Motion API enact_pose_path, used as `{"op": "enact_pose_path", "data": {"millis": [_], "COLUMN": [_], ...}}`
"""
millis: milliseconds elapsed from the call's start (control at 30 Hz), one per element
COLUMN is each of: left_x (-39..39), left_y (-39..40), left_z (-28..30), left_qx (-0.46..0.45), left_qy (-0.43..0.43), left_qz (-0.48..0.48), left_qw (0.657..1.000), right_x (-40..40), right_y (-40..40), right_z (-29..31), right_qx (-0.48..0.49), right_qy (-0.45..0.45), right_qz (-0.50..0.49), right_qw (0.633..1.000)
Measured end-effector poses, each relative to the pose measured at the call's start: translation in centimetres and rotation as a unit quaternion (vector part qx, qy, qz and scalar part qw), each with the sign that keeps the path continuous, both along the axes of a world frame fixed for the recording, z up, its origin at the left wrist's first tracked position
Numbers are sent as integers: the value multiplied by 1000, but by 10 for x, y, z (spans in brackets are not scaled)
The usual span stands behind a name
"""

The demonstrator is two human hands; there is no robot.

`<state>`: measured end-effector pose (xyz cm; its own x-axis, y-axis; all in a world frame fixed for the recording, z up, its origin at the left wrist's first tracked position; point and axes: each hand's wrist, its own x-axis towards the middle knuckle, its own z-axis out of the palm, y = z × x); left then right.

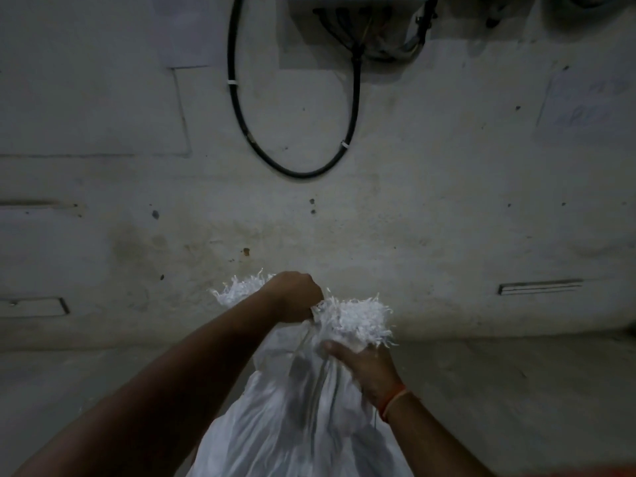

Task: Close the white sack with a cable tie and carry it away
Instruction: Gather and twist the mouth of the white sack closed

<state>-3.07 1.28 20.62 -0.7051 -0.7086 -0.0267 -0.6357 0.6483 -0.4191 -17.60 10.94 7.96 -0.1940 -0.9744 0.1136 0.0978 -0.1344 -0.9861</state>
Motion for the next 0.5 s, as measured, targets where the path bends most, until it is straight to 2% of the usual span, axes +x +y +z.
{"op": "enact_pose_path", "data": {"millis": [200, 300, 400, 500], "left_x": [2, 19, 43, 67], "left_y": [0, -3, -4, -5], "left_z": [-21, -26, -16, -2], "left_qx": [-18, 44, 167, 221], "left_qy": [70, 177, 284, 243], "left_qz": [-47, -69, -43, 25], "left_qw": [996, 981, 943, 944], "right_x": [18, 16, 18, 16], "right_y": [-25, -30, -28, -29], "right_z": [4, -8, -19, -26], "right_qx": [-59, -44, -22, -6], "right_qy": [111, 78, 57, 38], "right_qz": [-72, -109, -116, -116], "right_qw": [989, 990, 991, 993]}}
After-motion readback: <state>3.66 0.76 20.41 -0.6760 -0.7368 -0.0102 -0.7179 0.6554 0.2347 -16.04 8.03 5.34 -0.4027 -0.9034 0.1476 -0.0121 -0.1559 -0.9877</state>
